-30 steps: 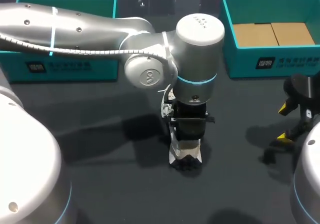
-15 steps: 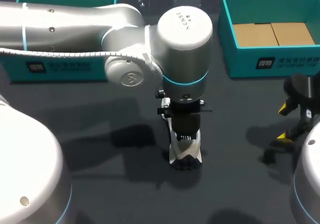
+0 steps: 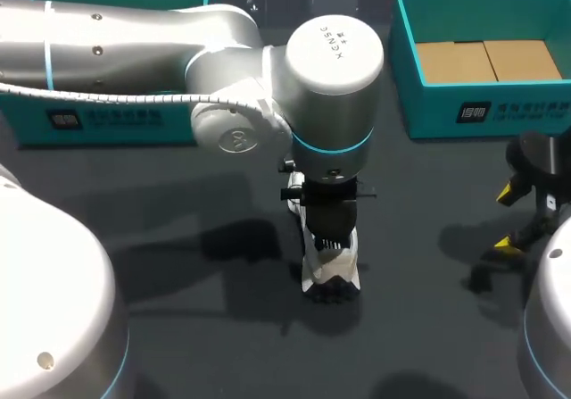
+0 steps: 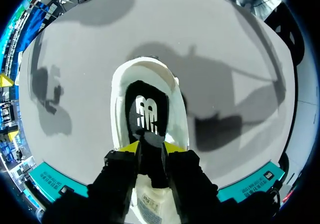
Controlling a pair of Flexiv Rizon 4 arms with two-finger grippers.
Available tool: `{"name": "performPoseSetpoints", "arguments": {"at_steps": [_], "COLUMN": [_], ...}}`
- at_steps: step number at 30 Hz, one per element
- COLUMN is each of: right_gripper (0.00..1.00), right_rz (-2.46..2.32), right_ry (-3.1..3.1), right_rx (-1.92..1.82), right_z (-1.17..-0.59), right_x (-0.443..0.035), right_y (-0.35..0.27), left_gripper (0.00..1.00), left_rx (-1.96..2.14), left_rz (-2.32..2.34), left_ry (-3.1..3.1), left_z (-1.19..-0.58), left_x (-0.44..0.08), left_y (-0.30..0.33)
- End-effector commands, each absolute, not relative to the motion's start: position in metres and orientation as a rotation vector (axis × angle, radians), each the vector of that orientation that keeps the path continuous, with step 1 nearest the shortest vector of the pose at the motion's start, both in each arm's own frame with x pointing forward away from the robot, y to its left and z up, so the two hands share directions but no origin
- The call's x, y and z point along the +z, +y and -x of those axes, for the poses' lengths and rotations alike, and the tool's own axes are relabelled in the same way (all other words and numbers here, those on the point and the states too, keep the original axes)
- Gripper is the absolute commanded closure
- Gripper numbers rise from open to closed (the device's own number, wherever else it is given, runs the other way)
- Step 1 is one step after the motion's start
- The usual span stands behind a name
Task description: Take the shoe out of the shoebox, open the shoe tongue, remove and reinsert the insole, then place the shoe into the shoebox
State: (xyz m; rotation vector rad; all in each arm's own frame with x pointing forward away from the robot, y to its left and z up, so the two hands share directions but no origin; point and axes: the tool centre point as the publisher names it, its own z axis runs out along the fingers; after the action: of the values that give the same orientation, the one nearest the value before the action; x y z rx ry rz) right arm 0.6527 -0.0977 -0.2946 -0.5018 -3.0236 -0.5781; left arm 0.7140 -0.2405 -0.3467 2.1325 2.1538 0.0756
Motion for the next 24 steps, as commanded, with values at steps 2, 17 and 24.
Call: {"name": "performPoseSetpoints", "arguments": {"at_steps": [2, 17, 24], "right_gripper": [0.00, 0.00, 0.00], "right_rz": [0.504, 0.504, 0.504], "right_ry": [-3.026, -3.026, -3.026], "right_rx": [-0.576, -0.576, -0.576], "right_z": [-0.651, -0.651, -0.651], "right_x": [-0.294, -0.294, -0.294], "right_y": [-0.098, -0.098, -0.098], "left_gripper": [0.69, 0.06, 0.00], "left_rx": [0.076, 0.066, 0.043], "left_rz": [-2.138, -2.115, -2.115], "left_ry": [2.165, 2.186, 2.191], "left_z": [-0.719, -0.726, -0.730], "left_x": [-0.354, -0.351, -0.348], "left_y": [-0.246, -0.234, -0.235]}}
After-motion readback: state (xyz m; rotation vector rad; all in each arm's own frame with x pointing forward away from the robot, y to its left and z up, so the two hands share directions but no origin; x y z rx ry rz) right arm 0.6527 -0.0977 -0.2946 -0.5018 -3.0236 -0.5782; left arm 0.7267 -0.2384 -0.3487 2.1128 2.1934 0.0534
